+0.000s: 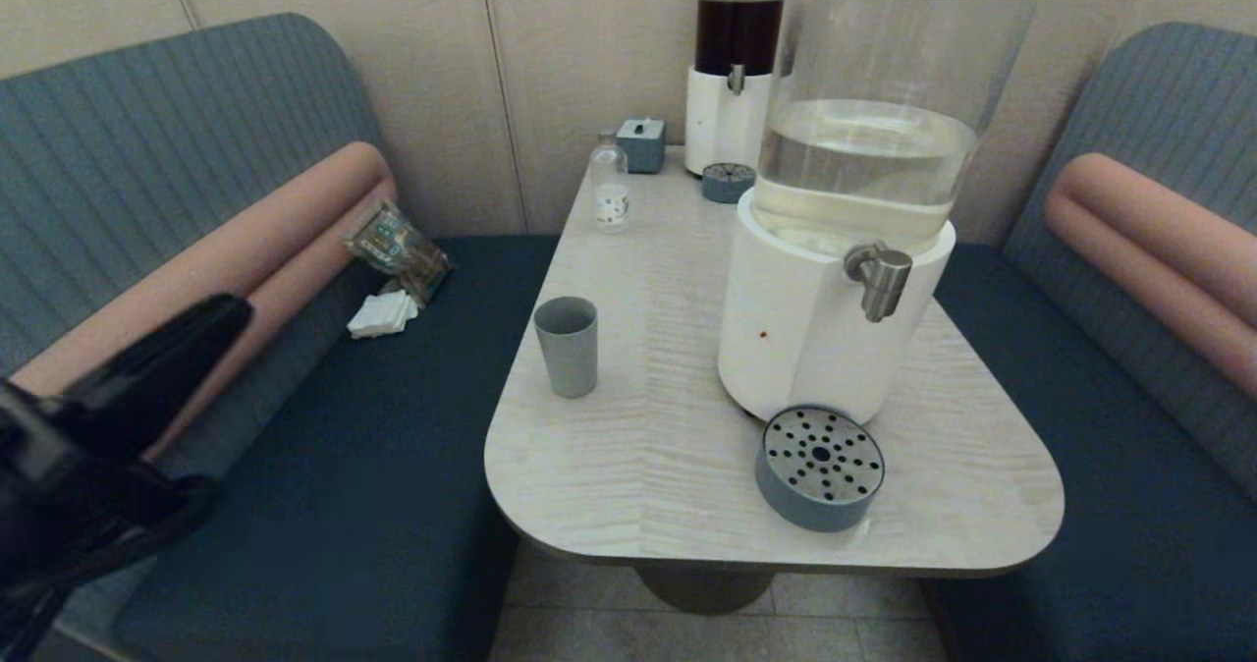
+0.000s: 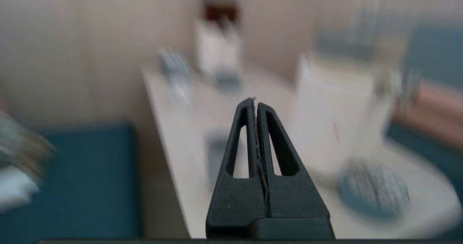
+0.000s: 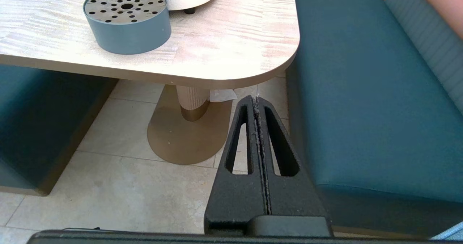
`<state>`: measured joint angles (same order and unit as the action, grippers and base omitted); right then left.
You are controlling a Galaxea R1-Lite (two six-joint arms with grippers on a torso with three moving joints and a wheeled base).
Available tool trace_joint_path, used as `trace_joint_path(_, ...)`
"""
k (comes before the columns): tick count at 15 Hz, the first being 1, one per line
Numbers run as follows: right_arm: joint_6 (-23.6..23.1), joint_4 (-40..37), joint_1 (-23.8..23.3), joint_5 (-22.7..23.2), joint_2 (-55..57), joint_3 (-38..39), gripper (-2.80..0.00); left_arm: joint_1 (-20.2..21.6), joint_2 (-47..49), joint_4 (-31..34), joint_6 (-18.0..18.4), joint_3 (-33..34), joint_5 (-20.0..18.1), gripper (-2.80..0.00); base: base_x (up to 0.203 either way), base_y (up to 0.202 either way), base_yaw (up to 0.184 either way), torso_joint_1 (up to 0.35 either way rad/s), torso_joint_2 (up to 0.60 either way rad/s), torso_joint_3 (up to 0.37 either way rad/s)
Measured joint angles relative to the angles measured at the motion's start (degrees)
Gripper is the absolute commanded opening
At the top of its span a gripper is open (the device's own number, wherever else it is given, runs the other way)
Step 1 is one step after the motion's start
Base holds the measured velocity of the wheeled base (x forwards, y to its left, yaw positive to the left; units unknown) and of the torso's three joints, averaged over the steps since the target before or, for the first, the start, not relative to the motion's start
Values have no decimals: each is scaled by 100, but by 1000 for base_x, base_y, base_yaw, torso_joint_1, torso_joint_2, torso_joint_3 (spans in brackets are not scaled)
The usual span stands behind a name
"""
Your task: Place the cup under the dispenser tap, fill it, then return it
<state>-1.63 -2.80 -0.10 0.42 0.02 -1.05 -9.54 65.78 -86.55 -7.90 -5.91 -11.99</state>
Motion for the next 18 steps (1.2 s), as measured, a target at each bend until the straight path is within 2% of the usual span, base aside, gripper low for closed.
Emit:
trace_joint_path(2, -2, -1, 0, -1, 0, 0, -280, 261, -1173, 304, -62, 68, 203, -280, 0, 0, 0, 0, 0, 0)
trace_joint_path(4, -2, 0, 0, -1, 0, 0, -280, 501, -2437, 998, -68, 85, 284, -280, 0, 0, 0, 0, 0, 0)
trace_joint_path(6, 1, 4, 0, 0, 0, 0, -280, 657, -3818, 2147, -63, 20, 230, -280, 0, 0, 0, 0, 0, 0)
trace_joint_path(9, 3, 4, 0, -1, 0, 1, -280, 797, -5588, 4220, 33, -54, 189, -280, 0, 0, 0, 0, 0, 0)
trace_joint_path(13, 1, 8, 0, -1, 0, 4, -280, 893, -6413, 6446, 748, 523, 424, -280, 0, 0, 0, 0, 0, 0)
trace_joint_path(16, 3, 5, 0, -1, 0, 4, -280, 910, -6557, 7826, 1258, 570, 789, -280, 0, 0, 0, 0, 0, 0)
trace_joint_path(18, 3, 7, 0, -1, 0, 4, -280, 910, -6580, 8629, 1414, 580, 988, -280, 0, 0, 0, 0, 0, 0)
